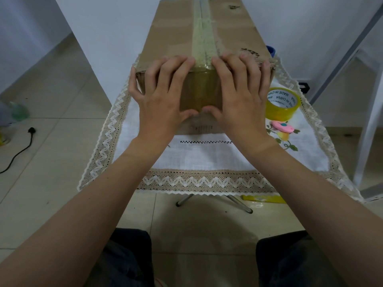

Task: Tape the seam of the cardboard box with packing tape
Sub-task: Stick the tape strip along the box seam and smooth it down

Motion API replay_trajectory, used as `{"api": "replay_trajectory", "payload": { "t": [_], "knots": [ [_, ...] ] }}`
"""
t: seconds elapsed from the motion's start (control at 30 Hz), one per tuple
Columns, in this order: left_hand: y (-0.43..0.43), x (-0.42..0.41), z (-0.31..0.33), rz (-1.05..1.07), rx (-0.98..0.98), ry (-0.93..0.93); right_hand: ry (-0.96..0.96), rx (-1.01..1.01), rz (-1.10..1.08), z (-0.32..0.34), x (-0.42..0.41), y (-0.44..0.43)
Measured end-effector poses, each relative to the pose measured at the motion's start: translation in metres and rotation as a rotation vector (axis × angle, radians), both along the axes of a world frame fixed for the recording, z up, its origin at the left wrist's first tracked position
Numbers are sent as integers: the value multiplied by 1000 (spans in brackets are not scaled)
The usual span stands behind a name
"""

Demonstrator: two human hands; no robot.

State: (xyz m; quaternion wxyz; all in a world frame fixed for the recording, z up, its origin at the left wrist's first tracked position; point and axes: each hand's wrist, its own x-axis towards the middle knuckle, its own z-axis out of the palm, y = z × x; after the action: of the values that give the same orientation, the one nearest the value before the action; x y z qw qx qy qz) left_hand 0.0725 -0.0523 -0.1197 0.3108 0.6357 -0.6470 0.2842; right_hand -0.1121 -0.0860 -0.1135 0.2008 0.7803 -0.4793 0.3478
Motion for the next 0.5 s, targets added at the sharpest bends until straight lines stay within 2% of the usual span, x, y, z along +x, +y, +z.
{"api": "replay_trajectory", "payload": {
  "t": [0.2,0.4,0.5],
  "knots": [
    [3,0,1,-15,42,-4,44,15,5,1,-4,2],
    [3,1,0,0,-6,-4,-63,-30,-19,0,2,0],
    [4,-2,1,0,17,4,-39,-20,-20,0,6,-1]
  ]
}}
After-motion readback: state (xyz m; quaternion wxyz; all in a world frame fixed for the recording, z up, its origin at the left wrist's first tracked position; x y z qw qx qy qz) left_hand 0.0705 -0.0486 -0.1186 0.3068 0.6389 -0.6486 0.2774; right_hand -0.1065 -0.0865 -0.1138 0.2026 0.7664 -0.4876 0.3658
